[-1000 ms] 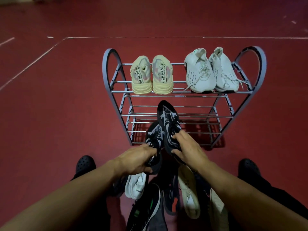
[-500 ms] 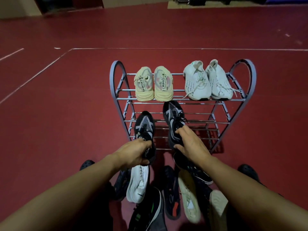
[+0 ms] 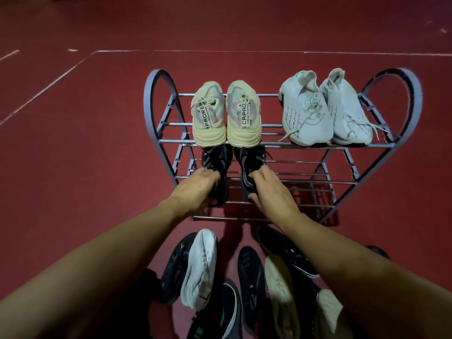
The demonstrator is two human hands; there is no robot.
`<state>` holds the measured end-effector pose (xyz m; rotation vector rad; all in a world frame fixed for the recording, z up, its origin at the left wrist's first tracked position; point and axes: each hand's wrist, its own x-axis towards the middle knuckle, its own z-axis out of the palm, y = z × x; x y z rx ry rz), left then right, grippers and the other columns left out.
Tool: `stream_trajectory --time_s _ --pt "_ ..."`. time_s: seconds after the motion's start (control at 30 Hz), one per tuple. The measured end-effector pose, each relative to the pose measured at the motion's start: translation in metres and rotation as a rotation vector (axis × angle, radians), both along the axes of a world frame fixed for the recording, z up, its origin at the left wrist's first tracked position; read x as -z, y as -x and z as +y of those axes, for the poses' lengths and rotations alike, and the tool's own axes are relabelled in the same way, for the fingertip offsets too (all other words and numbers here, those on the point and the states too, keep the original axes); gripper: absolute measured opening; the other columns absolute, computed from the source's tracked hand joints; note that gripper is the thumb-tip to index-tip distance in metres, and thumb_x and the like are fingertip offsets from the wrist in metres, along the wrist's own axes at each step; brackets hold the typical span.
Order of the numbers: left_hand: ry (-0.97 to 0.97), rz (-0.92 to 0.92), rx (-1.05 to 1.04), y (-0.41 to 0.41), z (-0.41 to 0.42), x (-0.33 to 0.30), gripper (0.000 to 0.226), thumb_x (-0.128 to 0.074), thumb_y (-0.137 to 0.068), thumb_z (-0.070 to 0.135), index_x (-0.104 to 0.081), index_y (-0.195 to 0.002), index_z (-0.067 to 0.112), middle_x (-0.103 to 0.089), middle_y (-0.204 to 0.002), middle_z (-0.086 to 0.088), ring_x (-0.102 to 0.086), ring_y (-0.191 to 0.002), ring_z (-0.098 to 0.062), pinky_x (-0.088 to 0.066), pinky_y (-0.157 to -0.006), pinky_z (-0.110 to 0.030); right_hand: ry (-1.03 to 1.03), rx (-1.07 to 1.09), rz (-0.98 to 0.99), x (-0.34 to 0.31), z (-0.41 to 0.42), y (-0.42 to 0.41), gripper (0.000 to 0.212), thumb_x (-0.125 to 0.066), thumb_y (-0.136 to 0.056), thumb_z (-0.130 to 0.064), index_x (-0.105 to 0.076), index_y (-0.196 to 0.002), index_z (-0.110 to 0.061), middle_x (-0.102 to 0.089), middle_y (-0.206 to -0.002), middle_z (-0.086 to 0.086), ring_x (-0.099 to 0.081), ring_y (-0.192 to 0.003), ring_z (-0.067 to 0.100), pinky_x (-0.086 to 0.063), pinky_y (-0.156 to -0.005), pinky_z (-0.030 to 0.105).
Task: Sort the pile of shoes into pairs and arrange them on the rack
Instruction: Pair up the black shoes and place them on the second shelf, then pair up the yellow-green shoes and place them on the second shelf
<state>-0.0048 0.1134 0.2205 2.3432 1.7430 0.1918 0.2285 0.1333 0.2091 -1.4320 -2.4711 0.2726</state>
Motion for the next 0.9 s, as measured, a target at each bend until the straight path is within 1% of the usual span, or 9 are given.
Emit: stream_trajectory --time_s 0.1,0.2,0.33,0.43,0.5,0.53,0.63,0.77,0.9 --pt "-0.095 0.011 -0.037 -0.001 0.013 0.006 0.042 -0.079 -0.080 0.020 -0.052 -0.112 0.013 -0.058 -0.111 -0.006 -0.049 -0.105 -0.028 -0.041 -0.076 -0.034 -0.034 0.003 0.008 0.006 0.015 0.009 0.050 -0.070 -0.089 -0.017 -0.046 -0.131 -0.008 -0.042 -0.124 0.009 -0.048 -0.113 0.026 -0.053 -0.082 0.042" --pt "-0.143 0.002 -0.113 -0.004 0.019 0.010 0.039 -0.076 -0.084 0.018 -0.048 -0.111 0.013 -0.054 -0.112 -0.007 -0.047 -0.104 -0.027 -0.050 -0.075 -0.047 -0.059 0.014 0.019 0.011 0.027 0.017 0.053 -0.070 -0.088 -0.016 -0.046 -0.134 -0.006 -0.043 -0.124 0.011 -0.051 -0.111 0.028 -0.053 -0.082 0.041" --pt "-0.162 -0.117 -0.180 -0.013 0.018 0.020 0.037 -0.067 -0.086 0.005 -0.045 -0.115 0.011 -0.047 -0.116 -0.010 -0.050 -0.101 -0.033 -0.050 -0.077 -0.052 -0.082 -0.001 -0.029 0.019 0.032 0.017 0.058 -0.070 -0.088 -0.025 -0.044 -0.138 -0.009 -0.044 -0.129 0.010 -0.056 -0.110 0.030 -0.051 -0.084 0.040" --pt "-0.145 -0.195 -0.140 -0.018 0.008 0.027 0.058 -0.068 -0.085 0.004 -0.039 -0.135 0.012 -0.037 -0.133 -0.013 -0.055 -0.106 -0.041 -0.054 -0.078 -0.056 -0.083 0.005 -0.008 0.027 0.024 0.006 0.067 -0.069 -0.088 -0.034 -0.036 -0.144 -0.016 -0.038 -0.143 0.007 -0.059 -0.108 0.032 -0.051 -0.085 0.040" --pt "-0.208 -0.194 -0.156 -0.018 -0.001 0.034 0.070 -0.071 -0.085 0.011 -0.034 -0.145 0.011 -0.030 -0.145 -0.014 -0.050 -0.124 -0.040 -0.056 -0.092 -0.050 -0.120 0.024 0.070 0.032 0.014 -0.006 0.066 -0.067 -0.089 -0.036 -0.035 -0.145 -0.019 -0.032 -0.147 0.004 -0.059 -0.112 0.029 -0.053 -0.086 0.039" --pt "-0.271 -0.200 -0.174 -0.018 -0.008 0.037 0.067 -0.070 -0.087 0.017 -0.036 -0.145 0.010 -0.032 -0.145 -0.014 -0.047 -0.128 -0.037 -0.053 -0.098 -0.046 -0.131 0.031 0.105 0.036 0.008 -0.014 0.063 -0.066 -0.090 -0.036 -0.036 -0.143 -0.020 -0.032 -0.145 0.003 -0.059 -0.112 0.027 -0.054 -0.086 0.038" --pt "-0.421 -0.196 -0.150 -0.022 -0.035 0.052 0.043 -0.060 -0.095 0.031 -0.049 -0.131 0.010 -0.044 -0.131 -0.010 -0.049 -0.118 -0.028 -0.049 -0.095 -0.038 -0.104 0.045 0.081 0.060 -0.016 -0.045 0.047 -0.060 -0.092 -0.039 -0.042 -0.131 -0.021 -0.039 -0.130 0.000 -0.058 -0.106 0.024 -0.053 -0.082 0.035" --pt "-0.158 -0.136 -0.090 -0.033 -0.065 0.097 0.030 -0.053 -0.099 0.038 -0.059 -0.113 0.012 -0.054 -0.111 -0.004 -0.056 -0.094 -0.024 -0.052 -0.077 -0.042 0.229 0.095 -0.087 0.114 -0.044 -0.084 0.035 -0.055 -0.094 -0.045 -0.047 -0.122 -0.026 -0.048 -0.118 -0.005 -0.059 -0.104 0.021 -0.049 -0.077 0.034" --pt "0.154 -0.140 -0.148 -0.046 -0.080 0.149 0.025 -0.054 -0.099 0.035 -0.062 -0.114 0.017 -0.059 -0.111 0.000 -0.058 -0.104 -0.025 -0.051 -0.084 -0.041 0.630 0.141 -0.158 0.170 -0.056 -0.101 0.037 -0.057 -0.092 -0.042 -0.050 -0.124 -0.026 -0.054 -0.121 -0.003 -0.058 -0.108 0.023 -0.048 -0.086 0.037"
